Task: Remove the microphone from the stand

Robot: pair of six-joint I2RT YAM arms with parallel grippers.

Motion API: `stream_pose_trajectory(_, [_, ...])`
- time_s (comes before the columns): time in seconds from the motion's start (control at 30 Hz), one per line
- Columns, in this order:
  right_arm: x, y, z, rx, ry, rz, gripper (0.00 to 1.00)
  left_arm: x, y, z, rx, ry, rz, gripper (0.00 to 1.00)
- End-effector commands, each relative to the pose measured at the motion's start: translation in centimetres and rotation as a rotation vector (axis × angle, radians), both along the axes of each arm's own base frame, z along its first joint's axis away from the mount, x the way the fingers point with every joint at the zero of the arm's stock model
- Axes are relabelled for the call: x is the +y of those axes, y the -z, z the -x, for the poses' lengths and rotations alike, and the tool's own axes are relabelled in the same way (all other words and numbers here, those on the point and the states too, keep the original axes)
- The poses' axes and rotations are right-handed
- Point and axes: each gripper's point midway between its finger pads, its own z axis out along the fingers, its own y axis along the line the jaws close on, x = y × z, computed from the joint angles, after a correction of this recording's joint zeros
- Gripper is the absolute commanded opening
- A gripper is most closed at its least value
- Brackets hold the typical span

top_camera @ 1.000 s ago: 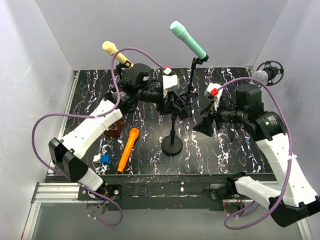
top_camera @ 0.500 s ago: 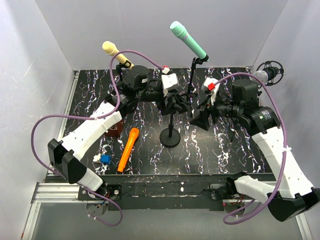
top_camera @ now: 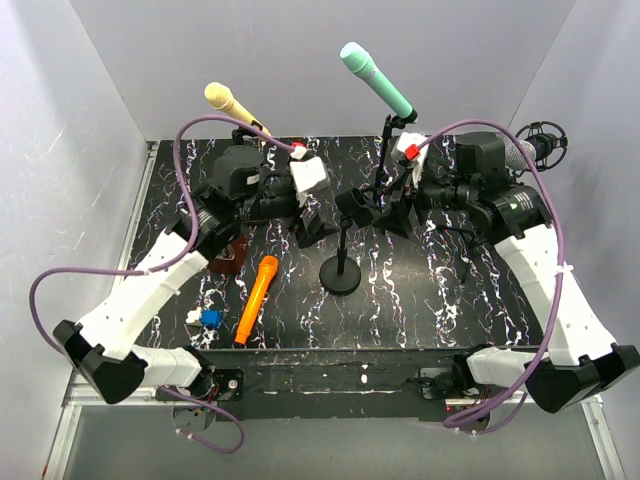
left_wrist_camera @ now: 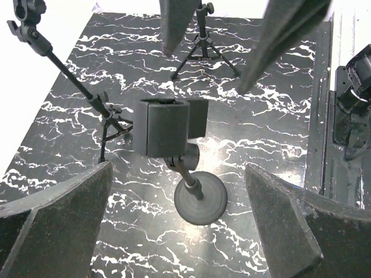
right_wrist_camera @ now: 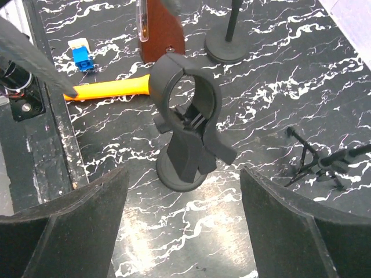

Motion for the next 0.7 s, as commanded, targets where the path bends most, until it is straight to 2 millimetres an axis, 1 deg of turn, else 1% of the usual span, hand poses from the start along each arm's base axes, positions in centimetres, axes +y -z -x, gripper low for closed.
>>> stream_pose_trajectory(0.0, [0.9, -1.7, -0.8, -0.070, -0.041, -0.014, 0.84, 1.3, 0.5, 0.2, -0.001, -0.059, -0.001, 0.98])
stream_pose_trajectory(0.07, [1.5, -1.9, -1.3, -0.079, -0.045, -0.022, 0.84, 1.2, 0.5, -0.3, 0.007, -0.079, 0.008, 0.98])
stream_pose_trajectory(0.13, [2.1, -2.1, -1.8, -0.090, -0.049, -0.030, 0.84, 1.2, 1.5, -0.7, 0.038, -0.103, -0.009, 0.97])
stream_pose_trajectory(0.17, [2.4, -2.3, -2.0, -0.099, -0.057, -0.035, 0.84, 1.3, 2.4, -0.8, 0.054, -0.116, -0.021, 0.97])
stream_pose_trajectory(0.23, [3.0, -2.5, -2.2, -0.110, -0.073, -0.031, 0.84, 1.6, 3.6, -0.6, 0.077, -0.138, -0.009, 0.97])
stream_pose_trajectory(0.27, [3.2, -2.6, -2.3, -0.112, -0.085, -0.029, 0.84, 1.6, 4.4, -0.6, 0.088, -0.147, 0.000, 0.97])
stream_pose_trajectory(0.37, [3.8, -2.7, -2.1, -0.120, -0.118, -0.016, 0.84, 1.7, 5.6, -0.6, 0.105, -0.172, 0.040, 0.96])
stream_pose_trajectory(0.43, [4.1, -2.7, -2.1, -0.126, -0.128, -0.003, 0.85, 1.6, 6.9, -0.4, 0.110, -0.166, 0.055, 0.96])
stream_pose_trajectory(0.47, [4.2, -2.4, -2.3, -0.121, -0.124, 0.009, 0.85, 1.4, 6.9, -0.5, 0.095, -0.158, 0.077, 0.95])
stream_pose_trajectory(0.5, [4.3, -2.3, -2.5, -0.117, -0.121, 0.015, 0.85, 1.3, 8.2, -0.3, 0.113, -0.152, 0.078, 0.95])
stream_pose_trajectory(0.6, [4.4, -1.7, -3.0, -0.094, -0.113, 0.033, 0.85, 0.7, 9.9, -0.5, 0.135, -0.146, 0.114, 0.94])
stream_pose_trajectory(0.63, [4.5, -1.6, -3.0, -0.090, -0.123, 0.040, 0.85, 0.4, 10.2, -0.8, 0.139, -0.147, 0.135, 0.93])
stream_pose_trajectory(0.67, [4.5, -1.4, -3.0, -0.087, -0.134, 0.046, 0.85, 0.1, 11.0, -0.8, 0.146, -0.141, 0.137, 0.92])
